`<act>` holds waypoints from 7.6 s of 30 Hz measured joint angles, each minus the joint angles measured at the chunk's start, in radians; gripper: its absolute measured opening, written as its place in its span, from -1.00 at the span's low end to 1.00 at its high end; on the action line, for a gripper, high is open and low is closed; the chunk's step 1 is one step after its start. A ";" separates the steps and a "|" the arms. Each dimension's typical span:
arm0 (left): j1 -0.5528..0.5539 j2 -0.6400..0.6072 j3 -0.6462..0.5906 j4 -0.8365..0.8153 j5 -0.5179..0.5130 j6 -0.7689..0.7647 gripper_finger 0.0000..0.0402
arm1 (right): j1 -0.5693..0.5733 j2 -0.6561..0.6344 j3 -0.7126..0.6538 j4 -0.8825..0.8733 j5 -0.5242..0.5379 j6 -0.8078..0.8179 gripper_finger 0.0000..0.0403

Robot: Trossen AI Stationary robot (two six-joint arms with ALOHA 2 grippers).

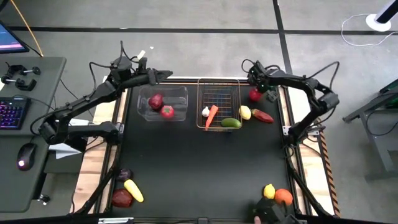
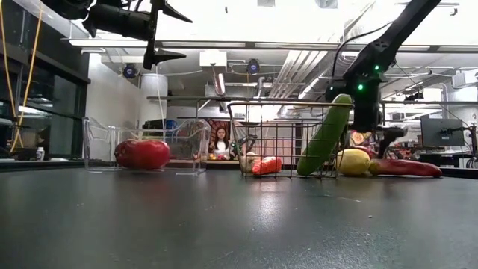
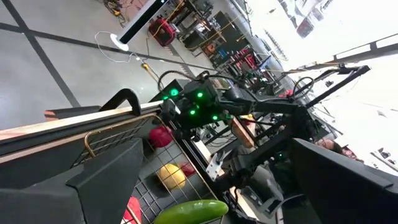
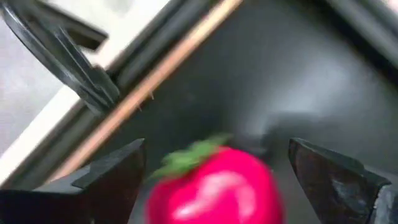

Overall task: Sort produce into baskets
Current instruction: Put the tomato into the transparent bin, then put the corn into the transparent bin

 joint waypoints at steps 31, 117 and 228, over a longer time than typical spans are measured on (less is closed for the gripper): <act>0.000 0.000 0.000 -0.001 0.002 0.000 0.94 | 0.056 0.052 0.000 -0.008 -0.173 -0.102 0.89; -0.292 -0.203 0.000 0.452 -0.160 -0.049 0.94 | 0.623 0.490 0.920 0.533 -0.300 -0.783 0.82; -1.575 0.728 0.275 -1.094 -0.292 0.086 -0.59 | 0.637 -0.403 0.378 -0.247 0.005 -1.028 0.82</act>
